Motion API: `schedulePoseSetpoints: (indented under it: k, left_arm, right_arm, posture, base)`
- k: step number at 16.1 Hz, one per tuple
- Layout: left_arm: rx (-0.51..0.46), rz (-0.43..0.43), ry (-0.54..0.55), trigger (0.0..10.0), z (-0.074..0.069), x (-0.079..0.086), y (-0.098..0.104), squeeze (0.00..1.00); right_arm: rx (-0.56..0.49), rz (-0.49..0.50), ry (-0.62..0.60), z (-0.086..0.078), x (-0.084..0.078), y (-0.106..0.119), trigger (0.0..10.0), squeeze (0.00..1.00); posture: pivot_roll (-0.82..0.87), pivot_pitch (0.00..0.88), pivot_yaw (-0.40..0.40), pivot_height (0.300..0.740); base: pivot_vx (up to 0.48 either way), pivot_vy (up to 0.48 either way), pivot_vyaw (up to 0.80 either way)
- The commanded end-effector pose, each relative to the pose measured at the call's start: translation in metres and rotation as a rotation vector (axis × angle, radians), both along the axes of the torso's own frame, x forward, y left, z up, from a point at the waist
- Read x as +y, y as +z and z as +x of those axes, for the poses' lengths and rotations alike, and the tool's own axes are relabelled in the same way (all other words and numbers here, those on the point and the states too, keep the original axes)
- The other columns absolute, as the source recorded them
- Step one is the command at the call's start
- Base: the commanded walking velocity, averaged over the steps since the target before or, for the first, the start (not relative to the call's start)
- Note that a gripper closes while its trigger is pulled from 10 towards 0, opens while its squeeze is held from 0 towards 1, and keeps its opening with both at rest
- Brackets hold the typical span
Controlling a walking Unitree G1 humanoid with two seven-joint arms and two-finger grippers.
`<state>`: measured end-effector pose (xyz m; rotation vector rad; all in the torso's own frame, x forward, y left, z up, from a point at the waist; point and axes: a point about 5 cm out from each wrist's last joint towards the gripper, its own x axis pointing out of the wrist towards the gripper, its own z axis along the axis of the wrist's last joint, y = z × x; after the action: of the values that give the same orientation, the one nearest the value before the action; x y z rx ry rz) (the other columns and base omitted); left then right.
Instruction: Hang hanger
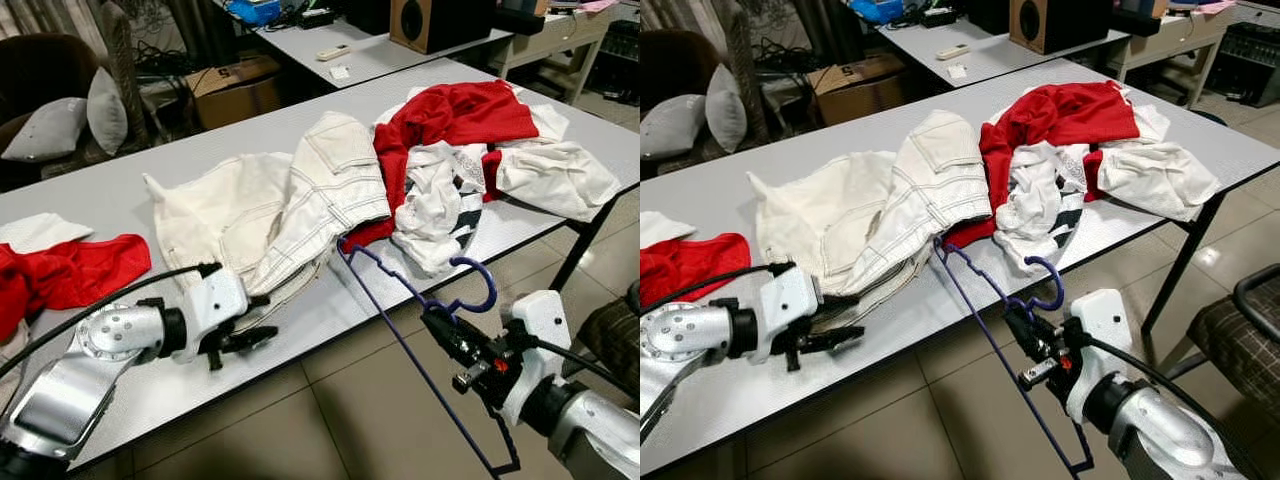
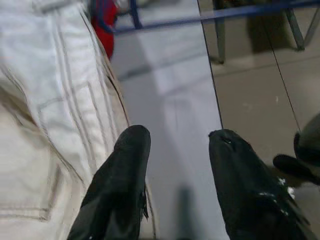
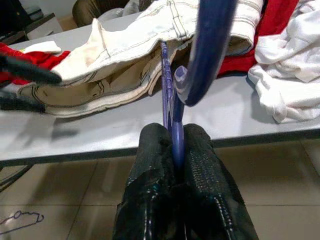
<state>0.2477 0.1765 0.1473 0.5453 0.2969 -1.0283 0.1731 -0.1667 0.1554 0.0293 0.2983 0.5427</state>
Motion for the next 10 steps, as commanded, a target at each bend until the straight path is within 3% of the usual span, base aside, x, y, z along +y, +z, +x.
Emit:
schedulePoseSetpoints:
  k: [1,3,4,7,9,10]
  left_arm:
    - [-0.063,-0.085,-0.013,10.0,0.004,-0.004,0.021,1.0]
    - [-0.096,-0.226,-0.068,10.0,0.007,-0.028,0.034,1.0]
    - [-0.094,-0.244,-0.087,10.0,0.009,-0.039,0.032,1.0]
    - [-0.142,-0.259,-0.038,10.0,0.034,-0.076,0.013,1.0]
    - [-0.198,-0.226,0.03,10.0,0.056,-0.105,-0.003,1.0]
    - [-0.231,-0.209,0.071,10.0,0.064,-0.112,-0.006,0.56]
  right_arm:
    - [-0.019,-0.003,0.023,-0.003,0.002,0.004,10.0,0.0]
    - [-0.022,-0.003,0.026,-0.002,0.004,0.005,10.0,0.0]
    - [-0.024,-0.003,0.027,-0.001,0.004,0.005,10.0,0.0]
    - [-0.031,0.004,0.011,0.003,0.005,0.006,10.0,0.0]
    - [-0.039,-0.029,-0.044,0.006,0.001,0.005,10.0,0.0]
    - [-0.039,-0.044,-0.1,0.008,-0.004,0.005,10.0,0.0]
  posture:
    - [-0.12,0.0,0.126,0.74]
    - [-0.12,0.0,0.125,0.74]
    - [-0.12,0.0,0.123,0.74]
    - [-0.13,0.0,0.116,0.74]
    - [-0.15,0.0,0.123,0.74]
    - [-0.16,0.0,0.125,0.74]
  base:
    - [0.0,0.0,0.0]
    - [0.0,0.0,0.0]
    - [0.0,0.0,0.0]
    - [0.0,0.0,0.0]
    - [0.0,0.0,0.0]
    - [0.0,0.0,0.0]
